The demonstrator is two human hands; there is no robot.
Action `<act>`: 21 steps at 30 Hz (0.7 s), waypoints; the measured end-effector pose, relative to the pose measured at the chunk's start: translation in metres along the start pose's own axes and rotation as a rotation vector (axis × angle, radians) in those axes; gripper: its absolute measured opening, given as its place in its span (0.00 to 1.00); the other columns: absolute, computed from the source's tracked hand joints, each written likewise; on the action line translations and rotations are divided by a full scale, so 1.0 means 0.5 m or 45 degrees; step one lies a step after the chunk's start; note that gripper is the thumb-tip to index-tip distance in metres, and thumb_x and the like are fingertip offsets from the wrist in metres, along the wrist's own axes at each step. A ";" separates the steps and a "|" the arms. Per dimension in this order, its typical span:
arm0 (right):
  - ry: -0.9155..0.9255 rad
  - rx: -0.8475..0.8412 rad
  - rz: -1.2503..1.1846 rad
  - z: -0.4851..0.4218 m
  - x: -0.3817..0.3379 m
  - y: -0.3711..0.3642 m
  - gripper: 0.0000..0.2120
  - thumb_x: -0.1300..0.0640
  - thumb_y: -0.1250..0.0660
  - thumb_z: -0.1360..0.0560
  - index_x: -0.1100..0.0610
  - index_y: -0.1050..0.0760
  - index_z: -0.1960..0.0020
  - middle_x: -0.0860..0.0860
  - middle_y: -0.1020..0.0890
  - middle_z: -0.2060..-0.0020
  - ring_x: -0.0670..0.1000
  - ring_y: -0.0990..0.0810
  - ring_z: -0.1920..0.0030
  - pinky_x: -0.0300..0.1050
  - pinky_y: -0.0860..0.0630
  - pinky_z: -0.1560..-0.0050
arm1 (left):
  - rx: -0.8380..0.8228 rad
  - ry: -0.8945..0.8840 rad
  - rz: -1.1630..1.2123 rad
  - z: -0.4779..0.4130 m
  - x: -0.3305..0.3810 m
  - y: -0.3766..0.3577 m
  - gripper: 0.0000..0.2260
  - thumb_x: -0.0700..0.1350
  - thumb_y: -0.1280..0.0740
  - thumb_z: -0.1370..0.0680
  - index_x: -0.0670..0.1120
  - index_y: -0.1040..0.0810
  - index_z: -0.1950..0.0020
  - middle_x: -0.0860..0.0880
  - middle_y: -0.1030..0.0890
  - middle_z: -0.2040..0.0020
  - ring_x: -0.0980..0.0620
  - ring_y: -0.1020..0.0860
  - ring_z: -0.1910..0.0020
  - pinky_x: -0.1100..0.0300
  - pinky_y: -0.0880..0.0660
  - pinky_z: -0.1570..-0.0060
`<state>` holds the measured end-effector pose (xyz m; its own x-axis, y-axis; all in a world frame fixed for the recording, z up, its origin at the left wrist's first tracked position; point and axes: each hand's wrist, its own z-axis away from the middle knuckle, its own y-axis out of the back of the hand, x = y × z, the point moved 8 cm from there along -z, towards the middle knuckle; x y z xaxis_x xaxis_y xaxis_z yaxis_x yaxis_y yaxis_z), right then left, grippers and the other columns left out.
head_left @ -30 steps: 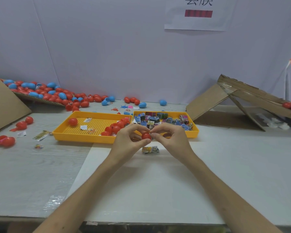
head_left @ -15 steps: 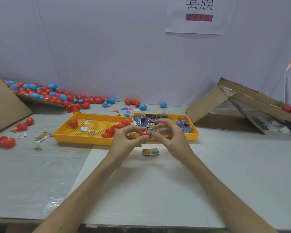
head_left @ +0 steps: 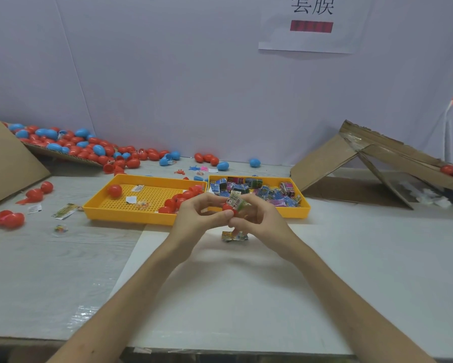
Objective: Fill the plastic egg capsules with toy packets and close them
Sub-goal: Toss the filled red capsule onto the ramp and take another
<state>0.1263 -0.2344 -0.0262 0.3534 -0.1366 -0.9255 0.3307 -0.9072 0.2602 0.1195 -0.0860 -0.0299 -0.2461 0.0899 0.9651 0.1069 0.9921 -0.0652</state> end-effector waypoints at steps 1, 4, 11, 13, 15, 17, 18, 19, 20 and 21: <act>-0.013 -0.003 -0.029 0.000 0.000 0.002 0.15 0.57 0.28 0.23 0.54 0.24 0.37 0.54 0.13 0.55 0.56 0.14 0.58 0.45 0.20 0.56 | 0.008 0.009 0.029 0.000 0.001 0.002 0.17 0.45 0.21 0.33 0.42 0.17 0.47 0.47 0.13 0.53 0.45 0.14 0.53 0.57 0.17 0.53; -0.052 0.028 -0.094 -0.003 0.003 0.009 0.12 0.55 0.32 0.20 0.56 0.23 0.38 0.57 0.14 0.56 0.55 0.15 0.60 0.46 0.21 0.58 | 0.023 0.031 0.078 0.000 0.000 0.004 0.20 0.48 0.21 0.35 0.42 0.18 0.47 0.46 0.13 0.53 0.43 0.14 0.52 0.56 0.17 0.53; -0.032 0.037 -0.043 -0.005 0.007 0.012 0.06 0.56 0.31 0.21 0.53 0.20 0.44 0.53 0.14 0.59 0.51 0.17 0.62 0.41 0.23 0.61 | 0.026 0.045 0.044 0.001 0.001 0.002 0.19 0.47 0.22 0.34 0.43 0.17 0.46 0.47 0.13 0.53 0.46 0.14 0.55 0.60 0.19 0.57; -0.020 0.050 -0.025 -0.005 0.006 0.015 0.07 0.56 0.30 0.22 0.52 0.19 0.44 0.52 0.14 0.60 0.50 0.17 0.63 0.39 0.23 0.62 | 0.004 0.058 0.091 0.004 -0.001 -0.002 0.20 0.46 0.22 0.34 0.41 0.17 0.45 0.46 0.13 0.52 0.44 0.14 0.54 0.58 0.18 0.55; -0.014 0.064 -0.003 -0.006 0.007 0.017 0.07 0.56 0.29 0.22 0.52 0.19 0.44 0.52 0.14 0.60 0.49 0.18 0.63 0.39 0.24 0.63 | -0.013 0.079 0.118 0.007 -0.004 -0.004 0.20 0.45 0.22 0.34 0.40 0.17 0.44 0.45 0.13 0.52 0.43 0.14 0.53 0.58 0.17 0.54; -0.019 0.073 0.004 -0.006 0.007 0.015 0.07 0.56 0.28 0.23 0.53 0.20 0.45 0.51 0.14 0.61 0.49 0.18 0.63 0.39 0.24 0.63 | -0.020 0.109 0.157 0.008 -0.008 -0.005 0.20 0.44 0.22 0.33 0.39 0.18 0.44 0.44 0.13 0.51 0.41 0.14 0.52 0.57 0.17 0.53; -0.021 0.081 0.002 -0.006 0.007 0.016 0.07 0.56 0.28 0.23 0.53 0.20 0.45 0.51 0.14 0.61 0.50 0.18 0.64 0.39 0.24 0.63 | -0.022 0.130 0.191 0.008 -0.010 -0.005 0.19 0.43 0.22 0.33 0.39 0.18 0.44 0.43 0.13 0.51 0.41 0.14 0.52 0.57 0.17 0.53; -0.021 0.093 -0.002 -0.006 0.007 0.017 0.08 0.56 0.28 0.23 0.54 0.20 0.45 0.51 0.14 0.61 0.50 0.18 0.64 0.40 0.24 0.63 | -0.027 0.157 0.245 0.008 -0.012 -0.006 0.18 0.42 0.23 0.32 0.39 0.18 0.44 0.42 0.13 0.50 0.40 0.14 0.51 0.57 0.17 0.53; -0.016 0.107 -0.005 -0.005 0.005 0.019 0.08 0.56 0.28 0.23 0.54 0.20 0.44 0.52 0.14 0.60 0.50 0.18 0.64 0.40 0.24 0.63 | -0.037 0.192 0.318 0.008 -0.015 -0.008 0.16 0.41 0.24 0.31 0.40 0.17 0.45 0.41 0.14 0.49 0.40 0.14 0.51 0.57 0.17 0.53; -0.007 0.119 -0.011 -0.004 0.003 0.021 0.08 0.56 0.28 0.23 0.55 0.19 0.44 0.52 0.14 0.59 0.50 0.18 0.64 0.41 0.24 0.63 | -0.052 0.227 0.394 0.009 -0.017 -0.012 0.13 0.41 0.24 0.30 0.41 0.16 0.47 0.39 0.14 0.49 0.40 0.14 0.50 0.57 0.17 0.54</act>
<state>0.1322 -0.2433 -0.0240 0.3462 -0.1302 -0.9291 0.2509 -0.9414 0.2254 0.1165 -0.0922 -0.0389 -0.0246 0.3657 0.9304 0.1894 0.9156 -0.3548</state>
